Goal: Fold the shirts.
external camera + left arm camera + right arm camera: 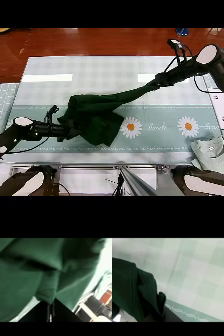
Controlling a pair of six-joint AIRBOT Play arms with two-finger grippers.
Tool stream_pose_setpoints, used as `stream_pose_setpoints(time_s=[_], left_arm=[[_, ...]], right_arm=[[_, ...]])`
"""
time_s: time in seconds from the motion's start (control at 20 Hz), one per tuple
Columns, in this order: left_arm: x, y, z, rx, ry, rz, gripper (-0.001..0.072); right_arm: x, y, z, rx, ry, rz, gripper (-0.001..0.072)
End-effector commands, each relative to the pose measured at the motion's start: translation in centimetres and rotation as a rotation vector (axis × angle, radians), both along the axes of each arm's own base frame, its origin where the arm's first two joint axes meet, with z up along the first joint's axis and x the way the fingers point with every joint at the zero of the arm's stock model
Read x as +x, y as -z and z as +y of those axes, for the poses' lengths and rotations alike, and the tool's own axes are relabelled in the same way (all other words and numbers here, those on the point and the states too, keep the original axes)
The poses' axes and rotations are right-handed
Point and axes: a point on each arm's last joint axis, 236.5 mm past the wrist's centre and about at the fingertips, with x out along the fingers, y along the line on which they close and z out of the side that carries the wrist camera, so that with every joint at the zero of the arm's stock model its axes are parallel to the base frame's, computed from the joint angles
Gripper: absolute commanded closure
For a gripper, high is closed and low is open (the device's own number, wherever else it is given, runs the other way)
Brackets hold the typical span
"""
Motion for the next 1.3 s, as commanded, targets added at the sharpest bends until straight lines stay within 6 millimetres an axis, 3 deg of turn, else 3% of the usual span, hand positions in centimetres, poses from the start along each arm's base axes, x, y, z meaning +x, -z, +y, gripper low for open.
stream_pose_setpoints(time_s=[0.0, 0.1, 0.25, 0.4, 0.5, 0.55, 0.65, 0.8, 0.9, 0.95, 1.05, 1.25], left_arm=[[1.2, -2.9, -1.5, -0.097, 0.043, -0.08, 0.0682], [1.4, -6.9, -2.7, -0.192, 0.113, -0.142, 0.0683], [3.0, -15.7, -3.7, -0.286, 0.177, -0.354, 0.0683], [4.8, -26.2, -2.7, -0.234, 0.171, -0.663, 0.0683], [5.3, -33.7, -1.2, -0.164, 0.149, -0.893, 0.0683], [5.3, -37.1, -0.4, -0.121, 0.129, -0.995, 0.0683], [5.0, -43.7, 1.5, -0.019, 0.079, -1.184, 0.0683], [3.6, -52.0, 3.8, 0.148, -0.028, -1.424, 0.0683], [2.0, -55.4, 4.4, 0.244, -0.066, -1.523, 0.0683], [1.4, -56.6, 4.5, 0.286, -0.082, -1.556, 0.0683], [0.6, -58.1, 5.2, 0.424, -0.117, -1.604, 0.0684], [0.8, -58.0, 10.0, 0.721, -0.28, -1.516, 0.0684]], right_arm=[[-0.1, 0.0, 0.0, 0.0, -0.002, 0.004, 0.0688], [-0.4, 0.0, 0.0, -0.002, -0.006, 0.013, 0.0687], [-0.7, -0.8, -0.4, -0.023, -0.012, -0.005, 0.0688], [-0.8, -5.2, -0.7, -0.025, -0.005, -0.128, 0.0687], [-0.7, -11.2, -1.1, -0.019, 0.012, -0.301, 0.0687], [-0.8, -15.2, -1.2, -0.007, 0.025, -0.417, 0.0687], [-2.3, -25.7, -1.7, 0.03, 0.065, -0.719, 0.0688], [-8.2, -39.8, -3.8, 0.099, 0.183, -1.108, 0.0688], [-13.0, -44.5, -5.8, 0.113, 0.262, -1.222, 0.0688], [-15.2, -45.5, -6.5, 0.115, 0.291, -1.239, 0.0688], [-18.3, -45.2, -7.6, 0.09, 0.319, -1.219, 0.0688], [-22.0, -39.3, -11.1, -0.091, 0.388, -1.0, 0.0688]])
